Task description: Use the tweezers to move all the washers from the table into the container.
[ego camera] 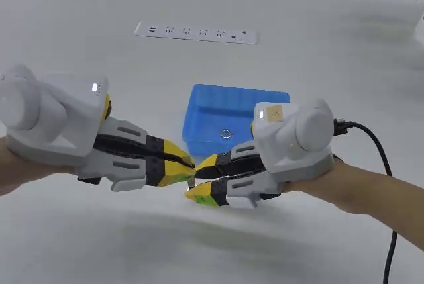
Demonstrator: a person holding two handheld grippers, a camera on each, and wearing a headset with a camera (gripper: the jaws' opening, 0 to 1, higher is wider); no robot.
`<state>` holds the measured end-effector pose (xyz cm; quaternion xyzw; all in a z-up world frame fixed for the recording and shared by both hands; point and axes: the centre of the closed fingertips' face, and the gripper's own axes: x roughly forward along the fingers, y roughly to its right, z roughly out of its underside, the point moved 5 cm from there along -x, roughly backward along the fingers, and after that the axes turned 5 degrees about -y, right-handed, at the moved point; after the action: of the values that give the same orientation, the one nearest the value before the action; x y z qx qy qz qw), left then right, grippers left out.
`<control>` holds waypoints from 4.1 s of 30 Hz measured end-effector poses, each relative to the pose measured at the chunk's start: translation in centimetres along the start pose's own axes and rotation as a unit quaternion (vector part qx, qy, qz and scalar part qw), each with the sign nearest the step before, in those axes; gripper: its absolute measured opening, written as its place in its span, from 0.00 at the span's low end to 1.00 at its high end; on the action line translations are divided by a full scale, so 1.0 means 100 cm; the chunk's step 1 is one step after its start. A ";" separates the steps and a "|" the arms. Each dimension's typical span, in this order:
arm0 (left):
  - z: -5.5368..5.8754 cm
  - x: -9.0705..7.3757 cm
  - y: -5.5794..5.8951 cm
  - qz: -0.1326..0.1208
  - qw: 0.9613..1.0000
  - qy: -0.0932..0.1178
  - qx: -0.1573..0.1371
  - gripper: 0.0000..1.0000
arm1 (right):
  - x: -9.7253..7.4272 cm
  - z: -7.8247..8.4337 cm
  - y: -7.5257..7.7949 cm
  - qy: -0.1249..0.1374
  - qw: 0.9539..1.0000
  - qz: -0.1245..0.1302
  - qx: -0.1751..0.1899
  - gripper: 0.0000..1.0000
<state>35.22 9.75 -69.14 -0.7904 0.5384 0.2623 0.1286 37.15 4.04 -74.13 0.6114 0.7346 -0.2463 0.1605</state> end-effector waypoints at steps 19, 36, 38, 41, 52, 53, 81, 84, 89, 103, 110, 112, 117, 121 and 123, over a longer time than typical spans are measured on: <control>0.001 -0.001 0.004 0.001 1.000 -0.016 0.019 0.07 | 0.005 0.002 -0.004 -0.045 0.996 0.008 -0.081 0.09; -0.001 -0.026 0.015 -0.047 0.999 -0.018 0.002 0.18 | -0.009 -0.009 -0.010 -0.034 0.997 0.021 -0.063 0.09; -0.001 -0.033 0.016 -0.057 0.998 -0.014 0.001 0.18 | -0.012 -0.011 -0.012 -0.033 0.997 0.024 -0.065 0.09; 0.000 -0.041 0.019 -0.070 0.997 -0.008 -0.006 0.20 | -0.020 -0.015 -0.014 -0.029 0.997 0.030 -0.069 0.09; 0.003 -0.060 0.031 -0.140 0.988 0.024 -0.055 0.29 | -0.065 -0.047 0.003 0.010 0.993 0.092 -0.079 0.09; 0.002 -0.062 0.031 -0.143 0.988 0.028 -0.056 0.29 | -0.069 -0.051 0.005 0.016 0.992 0.096 -0.078 0.09; 0.019 -0.044 0.052 -0.161 0.981 0.034 -0.107 0.76 | -0.071 -0.009 0.090 -0.002 0.987 0.159 -0.017 0.09; 0.017 -0.040 0.054 -0.159 0.979 0.044 -0.119 0.76 | -0.063 -0.003 0.090 -0.009 0.988 0.151 -0.015 0.09; 0.019 -0.042 0.053 -0.160 0.978 0.045 -0.128 0.75 | -0.054 0.004 0.090 -0.016 0.990 0.141 -0.015 0.09; 0.026 -0.047 0.057 -0.161 0.976 0.034 -0.143 0.74 | -0.049 0.007 0.090 -0.021 0.990 0.138 -0.022 0.10; 0.025 -0.047 0.058 -0.155 0.977 0.031 -0.141 0.74 | -0.051 0.008 0.090 -0.019 0.990 0.138 -0.017 0.10; 0.025 -0.046 0.057 -0.154 0.978 0.029 -0.139 0.73 | -0.052 0.008 0.090 -0.019 0.990 0.138 -0.017 0.10; 0.022 -0.047 0.055 -0.153 0.978 0.030 -0.137 0.73 | -0.054 0.003 0.089 -0.002 0.990 0.139 -0.008 0.10; 0.017 -0.046 0.053 -0.154 0.978 0.032 -0.135 0.73 | -0.058 -0.002 0.090 0.009 0.990 0.142 -0.007 0.10; 0.014 -0.044 0.051 -0.155 0.979 0.032 -0.132 0.73 | -0.058 -0.002 0.090 0.008 0.990 0.143 -0.010 0.10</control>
<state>28.93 11.91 -67.42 -0.8822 0.3738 0.2827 0.0447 47.17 0.59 -72.36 0.7106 0.6430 -0.2088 0.1947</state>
